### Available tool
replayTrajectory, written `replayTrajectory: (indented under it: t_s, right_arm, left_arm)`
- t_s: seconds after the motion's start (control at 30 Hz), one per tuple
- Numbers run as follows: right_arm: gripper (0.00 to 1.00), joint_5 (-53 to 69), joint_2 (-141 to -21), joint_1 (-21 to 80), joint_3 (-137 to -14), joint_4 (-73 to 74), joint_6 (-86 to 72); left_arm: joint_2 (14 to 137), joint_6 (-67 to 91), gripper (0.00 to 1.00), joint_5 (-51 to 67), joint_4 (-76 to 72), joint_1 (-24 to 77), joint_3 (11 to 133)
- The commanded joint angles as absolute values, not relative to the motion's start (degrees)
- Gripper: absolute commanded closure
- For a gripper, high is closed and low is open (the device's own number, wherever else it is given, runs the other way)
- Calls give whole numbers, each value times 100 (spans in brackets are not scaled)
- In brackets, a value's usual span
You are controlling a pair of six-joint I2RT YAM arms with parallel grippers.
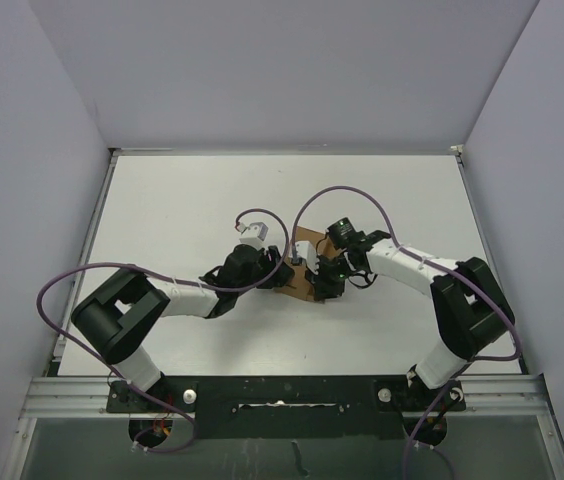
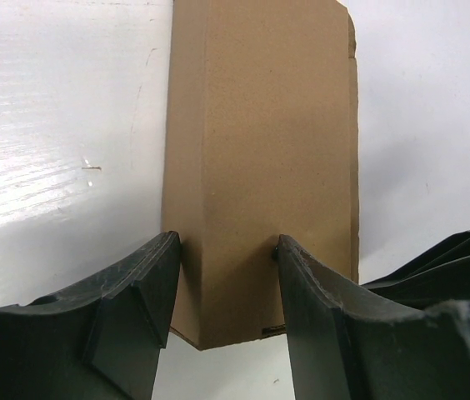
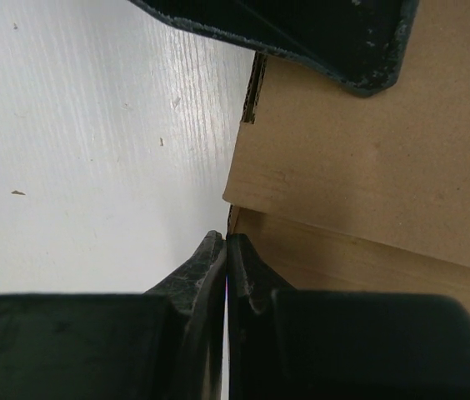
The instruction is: Fold the paper box
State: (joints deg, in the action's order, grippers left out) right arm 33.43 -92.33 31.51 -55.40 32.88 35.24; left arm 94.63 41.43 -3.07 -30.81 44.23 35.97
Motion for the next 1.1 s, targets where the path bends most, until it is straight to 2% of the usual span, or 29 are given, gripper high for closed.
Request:
replayTrajectory:
  t_s: [0.0,0.53,0.63,0.9,1.07]
  right_arm:
    - [100,3524,-9277,3273,-5854,2690,3391]
    - [100,3639,-9260,3162,-5906,2919,3534]
    - [97,3812,-9161,3008,-5906,3078,3692]
    - [78,4139,-8865,2789,-5940,3717,4431]
    - [74,4567,-8613,2424,-6009,4061,4741]
  left_arm:
    - [9680,4289,53,-9,-2947,4658,3747]
    - [9541,4181,51,27,-2737,4599,3838]
    - [9452,4166,49,66,-2733,4495,3787]
    - [9123,4040,45,305,-2586,4126,3762]
    - [8831,3903,43,497,-2508,3921,3772]
